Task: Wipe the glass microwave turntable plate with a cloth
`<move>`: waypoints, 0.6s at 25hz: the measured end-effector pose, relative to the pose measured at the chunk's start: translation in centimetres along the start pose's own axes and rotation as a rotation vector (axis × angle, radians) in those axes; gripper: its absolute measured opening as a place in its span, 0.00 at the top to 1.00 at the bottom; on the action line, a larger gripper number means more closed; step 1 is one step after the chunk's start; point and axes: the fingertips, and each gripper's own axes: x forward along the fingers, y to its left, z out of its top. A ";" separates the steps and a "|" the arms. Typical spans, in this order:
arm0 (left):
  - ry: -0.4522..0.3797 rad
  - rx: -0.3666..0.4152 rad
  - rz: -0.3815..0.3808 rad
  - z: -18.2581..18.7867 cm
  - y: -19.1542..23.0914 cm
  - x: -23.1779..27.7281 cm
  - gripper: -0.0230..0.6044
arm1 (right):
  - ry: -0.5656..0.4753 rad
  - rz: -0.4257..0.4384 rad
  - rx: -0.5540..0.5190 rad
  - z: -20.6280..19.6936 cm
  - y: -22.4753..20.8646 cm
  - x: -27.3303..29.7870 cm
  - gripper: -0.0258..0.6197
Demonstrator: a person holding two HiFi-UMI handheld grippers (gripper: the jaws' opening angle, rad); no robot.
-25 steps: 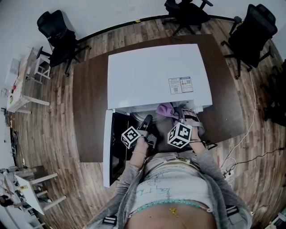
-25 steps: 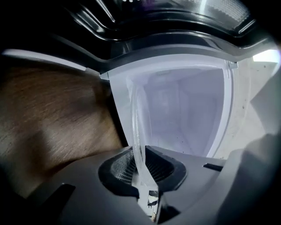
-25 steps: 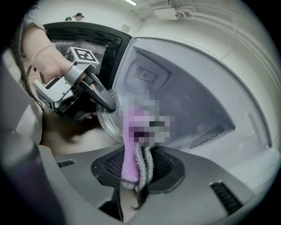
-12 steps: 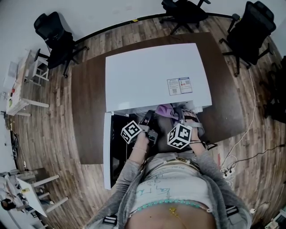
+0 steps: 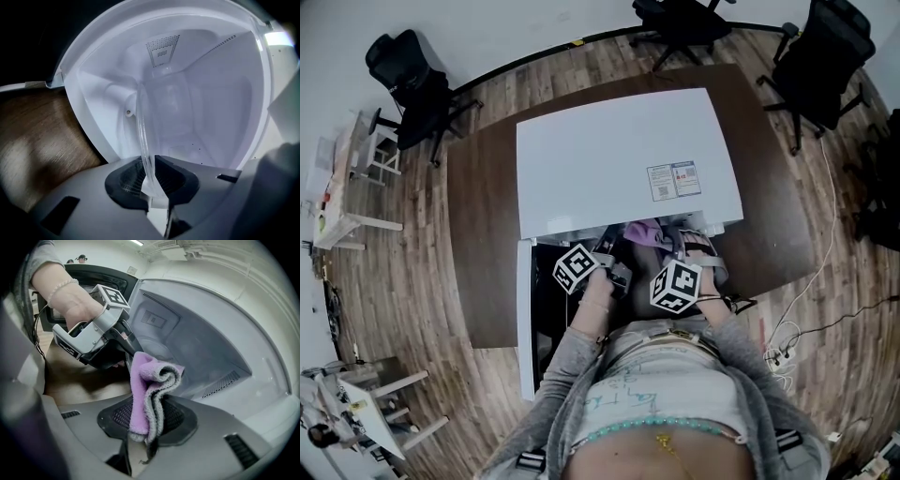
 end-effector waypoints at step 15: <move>0.064 0.219 0.216 0.2 -0.4 0.4 0.78 | -0.195 0.053 0.050 2.3 -0.3 -1.9 0.77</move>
